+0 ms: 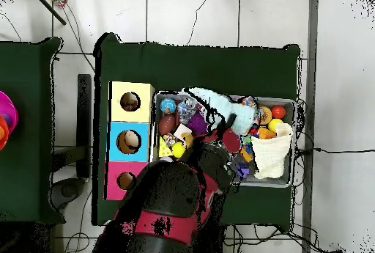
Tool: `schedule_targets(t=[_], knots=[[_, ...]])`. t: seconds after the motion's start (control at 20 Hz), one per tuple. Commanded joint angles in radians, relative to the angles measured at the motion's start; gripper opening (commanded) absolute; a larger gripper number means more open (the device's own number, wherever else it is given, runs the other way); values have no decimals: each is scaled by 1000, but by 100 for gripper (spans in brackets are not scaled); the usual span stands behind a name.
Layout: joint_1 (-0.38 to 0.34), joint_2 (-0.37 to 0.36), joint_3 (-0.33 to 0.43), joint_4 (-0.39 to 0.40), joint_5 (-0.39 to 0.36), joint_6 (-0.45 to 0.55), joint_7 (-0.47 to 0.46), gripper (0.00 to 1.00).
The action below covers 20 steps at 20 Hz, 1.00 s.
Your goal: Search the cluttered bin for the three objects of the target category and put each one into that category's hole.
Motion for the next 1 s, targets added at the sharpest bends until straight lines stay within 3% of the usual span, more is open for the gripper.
schedule_targets(t=[0.05,0.2,0.35,0.55,0.85,1.0], knots=[[-45,81,20,-28,-311,177,543,0],[-92,63,95,14,-445,231,618,0],[-102,103,139,43,-530,323,719,0],[-105,179,182,44,-529,408,801,0],[-110,200,210,40,-516,442,795,0],[-124,186,224,45,-509,413,796,0]])
